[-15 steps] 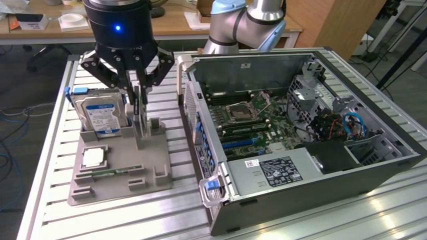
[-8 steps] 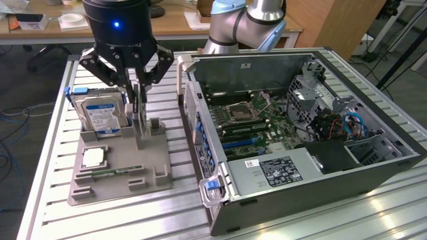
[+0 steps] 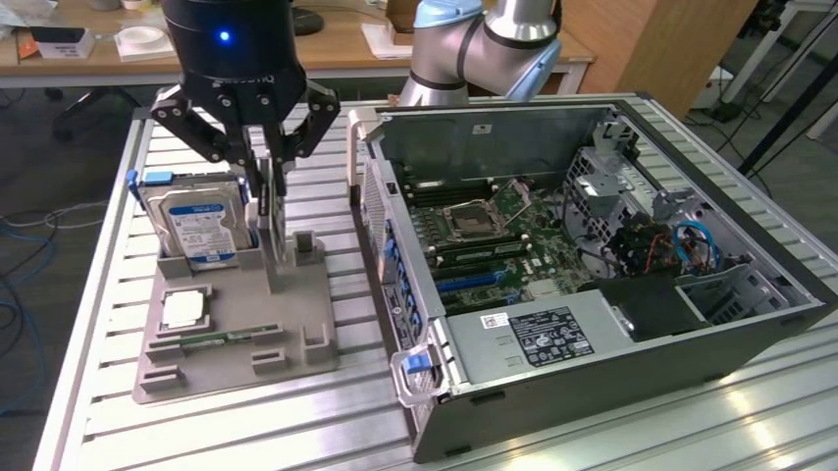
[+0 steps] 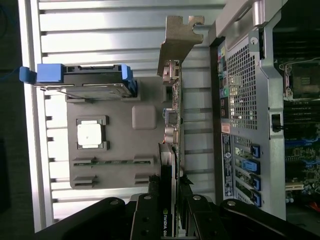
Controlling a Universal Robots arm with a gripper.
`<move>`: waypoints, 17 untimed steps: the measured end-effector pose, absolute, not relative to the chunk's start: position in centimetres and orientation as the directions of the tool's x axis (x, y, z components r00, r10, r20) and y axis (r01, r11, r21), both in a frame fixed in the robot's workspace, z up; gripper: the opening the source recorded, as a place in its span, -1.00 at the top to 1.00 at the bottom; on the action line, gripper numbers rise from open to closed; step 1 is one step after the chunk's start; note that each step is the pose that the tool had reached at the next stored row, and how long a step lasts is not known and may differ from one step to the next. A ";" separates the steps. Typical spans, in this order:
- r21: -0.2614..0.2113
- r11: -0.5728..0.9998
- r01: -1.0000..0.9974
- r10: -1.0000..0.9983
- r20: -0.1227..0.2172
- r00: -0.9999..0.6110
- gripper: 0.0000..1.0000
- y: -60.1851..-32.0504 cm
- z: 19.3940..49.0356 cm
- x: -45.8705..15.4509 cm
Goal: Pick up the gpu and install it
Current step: 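Pick up the gpu and move the gpu toward the slot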
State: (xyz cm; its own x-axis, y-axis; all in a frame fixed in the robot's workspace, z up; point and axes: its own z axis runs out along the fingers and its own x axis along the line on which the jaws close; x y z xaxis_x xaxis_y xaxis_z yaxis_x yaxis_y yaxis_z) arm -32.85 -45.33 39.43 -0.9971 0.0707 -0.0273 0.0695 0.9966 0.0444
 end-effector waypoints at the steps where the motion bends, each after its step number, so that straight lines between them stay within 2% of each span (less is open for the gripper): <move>1: 0.044 0.997 0.070 0.071 -0.027 -0.997 0.47 -45.3 39.5 -32.9; 17: 0.044 0.997 0.069 0.071 -0.028 -0.997 0.47 -45.3 41.4 -33.0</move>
State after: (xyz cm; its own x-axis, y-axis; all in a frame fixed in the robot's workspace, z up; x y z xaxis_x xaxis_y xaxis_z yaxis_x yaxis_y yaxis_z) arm -33.02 -45.32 41.35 -0.9971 0.0707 -0.0276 0.0694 0.9966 0.0444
